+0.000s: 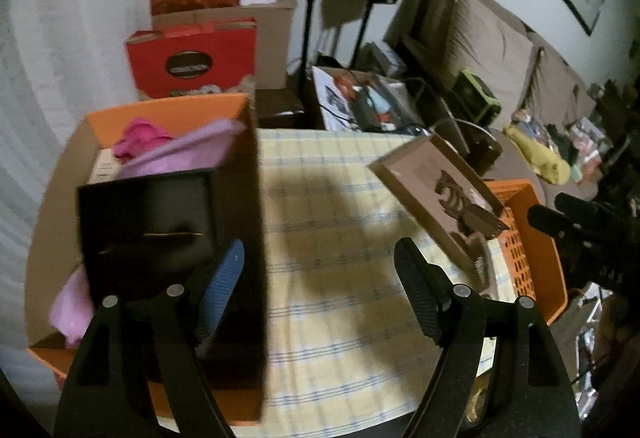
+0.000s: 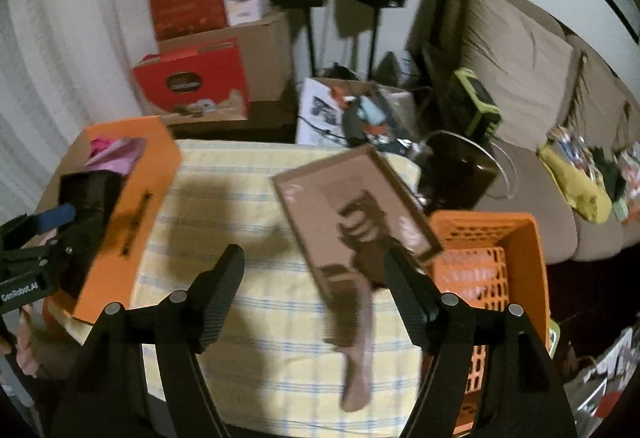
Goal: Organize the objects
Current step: 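Move the right gripper to the wooden comb and grasp its handle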
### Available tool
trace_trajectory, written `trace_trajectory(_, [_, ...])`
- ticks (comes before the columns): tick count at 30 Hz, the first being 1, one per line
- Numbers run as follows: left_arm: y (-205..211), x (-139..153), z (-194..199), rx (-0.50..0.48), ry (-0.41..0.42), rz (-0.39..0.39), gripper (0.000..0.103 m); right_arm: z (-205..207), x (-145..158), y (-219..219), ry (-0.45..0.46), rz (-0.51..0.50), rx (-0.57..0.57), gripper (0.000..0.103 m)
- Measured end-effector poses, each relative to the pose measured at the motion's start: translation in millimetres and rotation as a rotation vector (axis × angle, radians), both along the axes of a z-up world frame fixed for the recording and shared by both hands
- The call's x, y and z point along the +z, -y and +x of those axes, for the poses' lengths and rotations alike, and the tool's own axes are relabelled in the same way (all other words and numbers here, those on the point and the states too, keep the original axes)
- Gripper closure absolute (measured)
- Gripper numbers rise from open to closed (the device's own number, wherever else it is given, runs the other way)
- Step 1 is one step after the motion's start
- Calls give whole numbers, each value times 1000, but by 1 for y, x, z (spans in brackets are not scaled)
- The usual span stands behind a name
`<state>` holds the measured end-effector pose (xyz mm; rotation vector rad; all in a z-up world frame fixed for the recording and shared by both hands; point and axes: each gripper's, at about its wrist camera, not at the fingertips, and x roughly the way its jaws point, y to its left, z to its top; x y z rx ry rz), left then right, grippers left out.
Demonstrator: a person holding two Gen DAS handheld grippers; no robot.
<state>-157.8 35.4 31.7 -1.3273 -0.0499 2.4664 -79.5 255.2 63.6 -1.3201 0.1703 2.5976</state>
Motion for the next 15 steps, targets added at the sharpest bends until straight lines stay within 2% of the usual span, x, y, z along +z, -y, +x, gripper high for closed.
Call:
trace_trajectory(7, [-37, -25, 1, -52, 47, 9, 27, 17, -25, -36, 31, -8, -64, 29])
trace_trajectory(15, [-67, -53, 9, -86, 90, 9, 27, 35, -64, -48, 65, -21, -83, 29])
